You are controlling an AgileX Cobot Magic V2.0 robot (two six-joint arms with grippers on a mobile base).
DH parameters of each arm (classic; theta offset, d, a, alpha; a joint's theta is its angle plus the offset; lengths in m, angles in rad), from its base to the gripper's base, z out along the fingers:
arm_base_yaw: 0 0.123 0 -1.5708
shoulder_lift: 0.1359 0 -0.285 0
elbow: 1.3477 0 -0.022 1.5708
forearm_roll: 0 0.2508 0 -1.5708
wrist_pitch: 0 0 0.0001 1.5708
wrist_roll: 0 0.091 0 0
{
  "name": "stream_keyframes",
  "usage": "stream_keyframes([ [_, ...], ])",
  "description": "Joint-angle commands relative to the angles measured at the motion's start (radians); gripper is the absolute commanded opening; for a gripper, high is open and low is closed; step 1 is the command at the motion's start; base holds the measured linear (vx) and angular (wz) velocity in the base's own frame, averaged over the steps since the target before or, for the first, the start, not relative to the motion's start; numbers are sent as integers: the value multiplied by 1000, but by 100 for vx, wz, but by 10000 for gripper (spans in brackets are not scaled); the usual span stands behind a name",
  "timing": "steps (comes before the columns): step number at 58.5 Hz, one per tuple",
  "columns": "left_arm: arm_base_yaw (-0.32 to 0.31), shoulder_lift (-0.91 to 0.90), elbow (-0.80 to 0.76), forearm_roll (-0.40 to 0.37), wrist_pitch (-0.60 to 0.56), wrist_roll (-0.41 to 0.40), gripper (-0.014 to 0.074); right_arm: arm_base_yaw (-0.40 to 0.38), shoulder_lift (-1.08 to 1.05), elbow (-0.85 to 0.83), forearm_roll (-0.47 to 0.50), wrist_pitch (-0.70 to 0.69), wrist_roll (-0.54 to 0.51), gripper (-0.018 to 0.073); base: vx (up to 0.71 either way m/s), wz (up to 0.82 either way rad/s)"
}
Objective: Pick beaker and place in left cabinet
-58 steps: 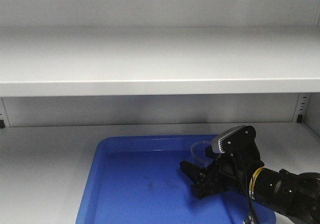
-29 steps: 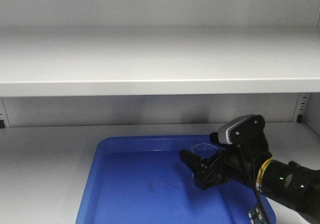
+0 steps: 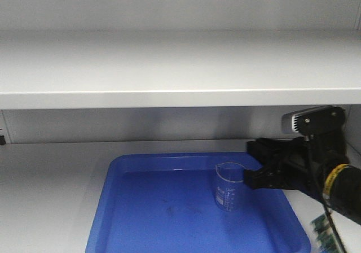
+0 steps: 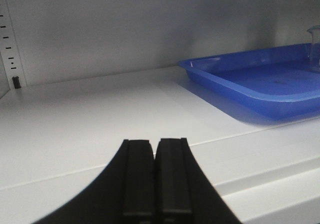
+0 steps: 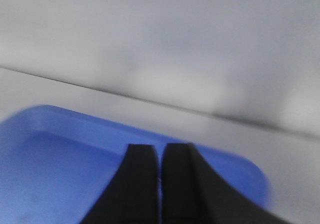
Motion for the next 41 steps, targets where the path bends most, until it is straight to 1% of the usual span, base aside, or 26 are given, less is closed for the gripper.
stream_keyframes([
  [1,-4,-18,16,-8,-84,-3,1,-1,-79,-32,-7,111,28,-13,0,0],
  [6,-4,-18,16,-8,-84,-3,1,-1,-138,2,-8,170,26,-11,0,0],
  [17,-4,-18,16,-8,-84,-3,1,-1,-324,185,-16,177,27,-9,0,0],
  [26,-4,-18,16,-8,-84,-3,1,-1,-527,355,-14,197,27,-8,0,0],
  [34,-4,-18,16,-8,-84,-3,1,-1,-731,472,-13,270,27,-8,0,0],
  [41,-4,-18,16,-8,-84,-3,1,-1,-884,542,-16,320,26,-8,0,0],
])
